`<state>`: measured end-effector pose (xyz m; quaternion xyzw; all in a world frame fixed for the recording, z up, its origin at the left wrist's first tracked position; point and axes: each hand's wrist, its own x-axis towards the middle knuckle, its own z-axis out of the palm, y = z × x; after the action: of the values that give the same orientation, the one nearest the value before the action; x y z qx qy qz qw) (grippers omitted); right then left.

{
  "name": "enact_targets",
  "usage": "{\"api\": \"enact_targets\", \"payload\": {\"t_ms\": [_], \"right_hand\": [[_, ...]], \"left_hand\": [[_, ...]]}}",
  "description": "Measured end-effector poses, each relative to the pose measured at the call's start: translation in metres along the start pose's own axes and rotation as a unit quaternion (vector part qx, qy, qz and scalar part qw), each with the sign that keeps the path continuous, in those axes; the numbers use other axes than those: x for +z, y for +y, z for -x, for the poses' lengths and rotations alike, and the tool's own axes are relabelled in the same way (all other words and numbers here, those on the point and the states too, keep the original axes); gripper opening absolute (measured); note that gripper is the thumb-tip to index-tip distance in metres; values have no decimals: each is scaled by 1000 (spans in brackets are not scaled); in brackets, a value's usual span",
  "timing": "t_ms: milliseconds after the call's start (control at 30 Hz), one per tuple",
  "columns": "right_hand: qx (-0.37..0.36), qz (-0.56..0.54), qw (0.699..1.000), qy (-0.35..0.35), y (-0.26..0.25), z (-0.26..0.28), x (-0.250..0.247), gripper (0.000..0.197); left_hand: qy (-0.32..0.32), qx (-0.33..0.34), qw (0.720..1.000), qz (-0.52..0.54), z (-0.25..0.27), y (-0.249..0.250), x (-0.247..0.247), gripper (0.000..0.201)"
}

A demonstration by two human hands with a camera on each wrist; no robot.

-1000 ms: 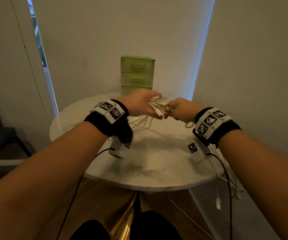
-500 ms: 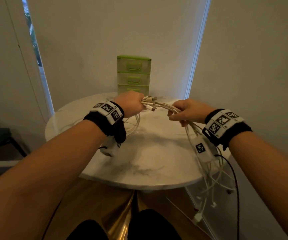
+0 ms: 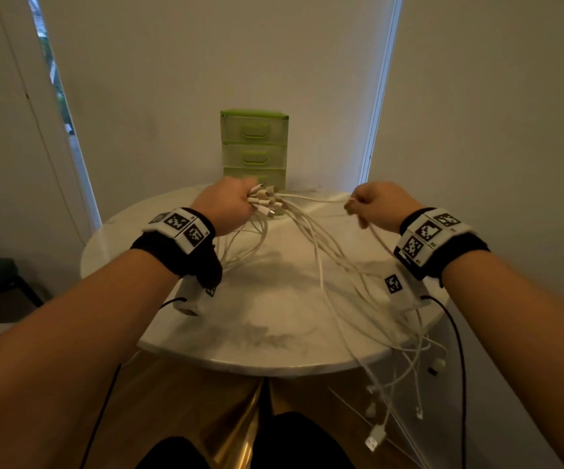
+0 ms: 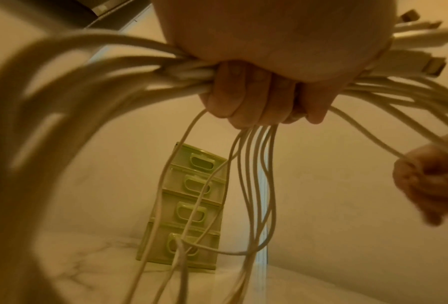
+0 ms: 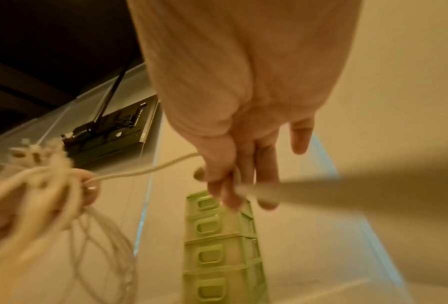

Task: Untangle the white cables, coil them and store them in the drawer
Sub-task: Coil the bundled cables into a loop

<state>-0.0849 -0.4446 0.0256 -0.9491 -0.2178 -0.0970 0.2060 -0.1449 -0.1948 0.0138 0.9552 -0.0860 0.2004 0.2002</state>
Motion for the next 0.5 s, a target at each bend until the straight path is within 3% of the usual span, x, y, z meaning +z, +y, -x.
{"api": "enact_targets", "payload": {"t_ms": [67,133,200,400,500], "right_hand": [[22,-97,994,45,8,-2,-5,24],[43,-242,969,15,10,-3,-9,21],[44,-307,951,-17,13,-4,-12,20],[92,-185,973,-102,33,6,-5,27],[83,-127,974,-169,14,9,3,26]], "left_hand": [[4,-5,1000,-17,3,-7,-1,13],[8,-20,1000,-21,1,-14,0,13],[16,-44,999,-11,-5,-21,-1,18],[46,-130,990,21,-15,-32,-7,32],[38,-127,991,21,-20,-21,-5,31]]}}
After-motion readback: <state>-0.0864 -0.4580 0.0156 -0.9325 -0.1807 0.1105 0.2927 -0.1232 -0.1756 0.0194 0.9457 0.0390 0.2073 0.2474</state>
